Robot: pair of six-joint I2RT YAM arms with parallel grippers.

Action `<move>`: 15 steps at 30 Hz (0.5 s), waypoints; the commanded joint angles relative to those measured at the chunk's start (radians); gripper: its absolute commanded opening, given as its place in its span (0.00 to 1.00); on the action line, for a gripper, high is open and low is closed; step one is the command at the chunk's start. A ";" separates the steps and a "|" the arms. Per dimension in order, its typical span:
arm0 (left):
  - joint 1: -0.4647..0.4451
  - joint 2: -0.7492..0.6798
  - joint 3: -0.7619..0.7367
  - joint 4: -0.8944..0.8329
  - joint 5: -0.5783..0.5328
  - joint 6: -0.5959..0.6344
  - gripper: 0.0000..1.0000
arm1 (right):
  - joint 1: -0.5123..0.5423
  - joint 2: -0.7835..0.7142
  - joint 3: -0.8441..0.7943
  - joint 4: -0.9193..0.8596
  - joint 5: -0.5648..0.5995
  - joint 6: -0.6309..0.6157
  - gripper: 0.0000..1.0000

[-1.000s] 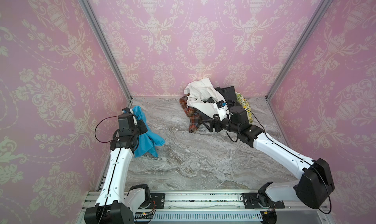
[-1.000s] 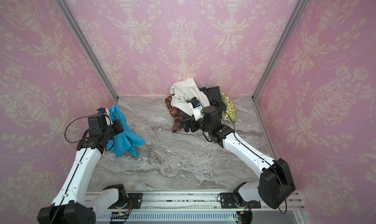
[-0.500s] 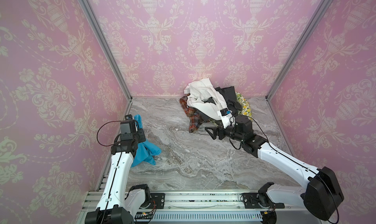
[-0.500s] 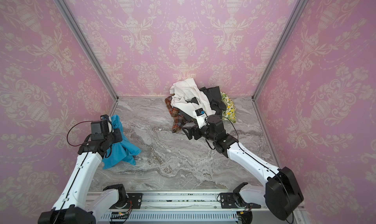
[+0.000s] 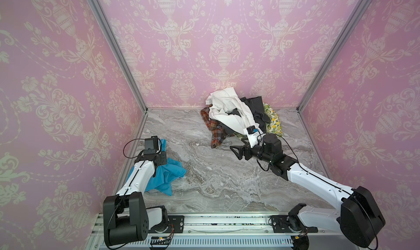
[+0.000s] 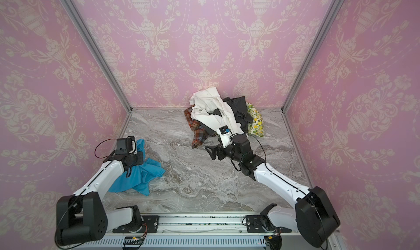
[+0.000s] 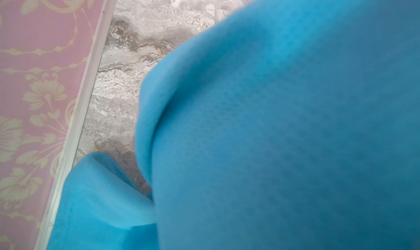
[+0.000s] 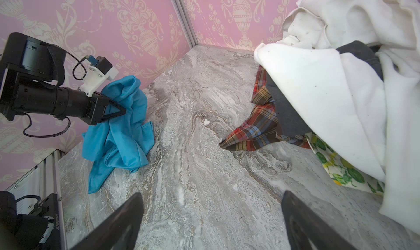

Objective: Pick out a specific cloth from the pile

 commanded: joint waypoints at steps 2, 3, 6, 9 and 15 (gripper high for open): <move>0.005 0.098 0.018 0.018 -0.004 0.025 0.07 | -0.013 -0.019 -0.014 0.020 0.032 -0.026 0.96; 0.005 0.112 0.021 0.019 0.004 0.025 0.15 | -0.017 -0.022 -0.013 0.016 0.034 -0.025 0.96; 0.005 0.121 0.027 0.022 0.009 0.023 0.26 | -0.028 -0.026 -0.005 -0.004 0.044 -0.019 0.96; 0.004 0.089 0.073 0.016 0.016 0.023 0.53 | -0.033 -0.031 0.010 -0.028 0.052 -0.019 0.97; 0.001 -0.021 0.112 0.036 0.029 0.025 0.99 | -0.043 -0.042 0.061 -0.127 0.104 -0.032 1.00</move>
